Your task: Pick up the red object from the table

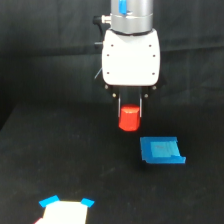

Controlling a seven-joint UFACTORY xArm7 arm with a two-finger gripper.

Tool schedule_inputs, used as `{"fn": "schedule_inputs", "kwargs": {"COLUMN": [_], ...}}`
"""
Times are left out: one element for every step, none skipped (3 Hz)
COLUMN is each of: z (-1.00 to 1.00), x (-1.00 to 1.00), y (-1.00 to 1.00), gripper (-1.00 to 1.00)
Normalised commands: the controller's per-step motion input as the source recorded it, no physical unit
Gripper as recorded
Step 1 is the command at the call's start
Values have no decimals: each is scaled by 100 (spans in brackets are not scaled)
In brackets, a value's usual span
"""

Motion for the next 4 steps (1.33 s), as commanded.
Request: {"fn": "schedule_inputs", "kwargs": {"z": [57, -22, -45, -52], "x": [-19, 16, -7, -4], "y": [-63, -5, 11, -10], "gripper": [-74, -100, -96, -100]}}
